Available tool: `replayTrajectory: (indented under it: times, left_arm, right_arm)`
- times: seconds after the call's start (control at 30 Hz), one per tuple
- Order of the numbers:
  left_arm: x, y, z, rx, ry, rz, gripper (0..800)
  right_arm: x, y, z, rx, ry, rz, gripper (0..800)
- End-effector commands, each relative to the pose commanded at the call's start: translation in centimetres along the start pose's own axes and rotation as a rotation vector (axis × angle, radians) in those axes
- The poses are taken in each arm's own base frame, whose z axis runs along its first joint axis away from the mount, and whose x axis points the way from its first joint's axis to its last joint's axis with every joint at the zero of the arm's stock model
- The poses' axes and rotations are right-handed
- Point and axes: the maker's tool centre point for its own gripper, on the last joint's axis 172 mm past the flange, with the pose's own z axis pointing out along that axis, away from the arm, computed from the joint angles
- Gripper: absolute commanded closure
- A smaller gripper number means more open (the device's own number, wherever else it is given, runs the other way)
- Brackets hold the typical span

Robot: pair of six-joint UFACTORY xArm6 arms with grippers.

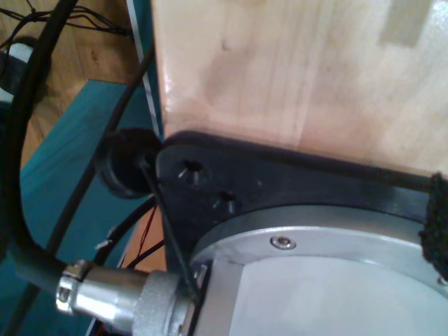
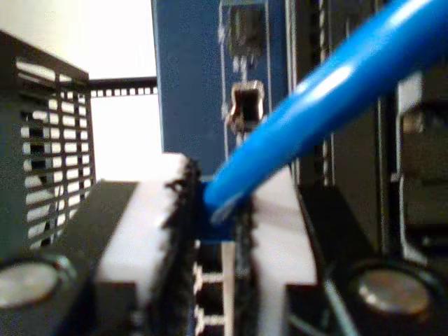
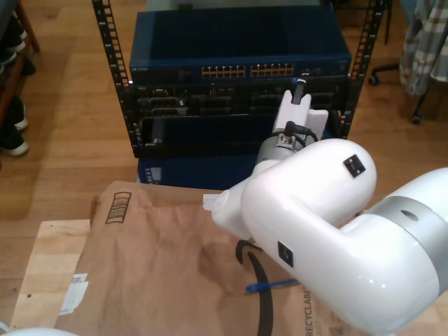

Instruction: Grab the cable and plug it in

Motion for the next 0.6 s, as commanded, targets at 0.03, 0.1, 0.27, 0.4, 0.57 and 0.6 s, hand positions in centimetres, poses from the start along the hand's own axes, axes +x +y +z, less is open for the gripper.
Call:
replayTrajectory:
  times: [0.03,0.1,0.27,0.4,0.57,0.6]
  left_arm:
    - [0.0,0.0,0.0,0.000,0.000,0.000,0]
    - [0.0,0.0,0.0,0.000,0.000,0.000,0]
    - [0.0,0.0,0.0,0.000,0.000,0.000,0]
    - [0.0,0.0,0.0,0.000,0.000,0.000,0]
    - [0.0,0.0,0.0,0.000,0.000,0.000,0]
    - [0.0,0.0,0.0,0.000,0.000,0.000,0]
  right_arm:
    - [0.1,-0.1,0.2,0.004,-0.001,-0.004,800]
    - [0.2,-0.1,0.3,0.006,-0.005,-0.008,800]
    - [-0.1,-0.1,0.4,0.017,-0.035,-0.036,800]
    - [0.3,-1.1,0.4,0.057,-0.029,-0.044,800]
    - [0.5,-1.4,0.1,0.080,-0.020,-0.046,800]
    - [0.5,-1.5,0.1,0.082,-0.020,-0.046,800]
